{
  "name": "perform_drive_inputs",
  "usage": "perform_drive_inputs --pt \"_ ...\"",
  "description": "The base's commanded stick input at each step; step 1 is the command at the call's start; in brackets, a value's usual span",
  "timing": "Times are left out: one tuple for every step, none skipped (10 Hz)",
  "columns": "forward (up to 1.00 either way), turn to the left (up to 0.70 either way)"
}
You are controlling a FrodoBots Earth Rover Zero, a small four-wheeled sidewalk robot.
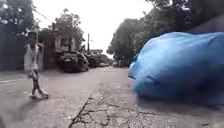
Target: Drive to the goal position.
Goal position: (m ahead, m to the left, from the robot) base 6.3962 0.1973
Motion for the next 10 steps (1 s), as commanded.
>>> perform_drive_inputs --pt "0.70 0.00" --pt "0.70 0.00" --pt "0.70 0.00" --pt "0.70 0.00" --pt "0.70 0.00" --pt "0.70 0.00" --pt "0.70 0.00" --pt "0.70 0.00" --pt "0.70 0.00" --pt "0.70 0.00"
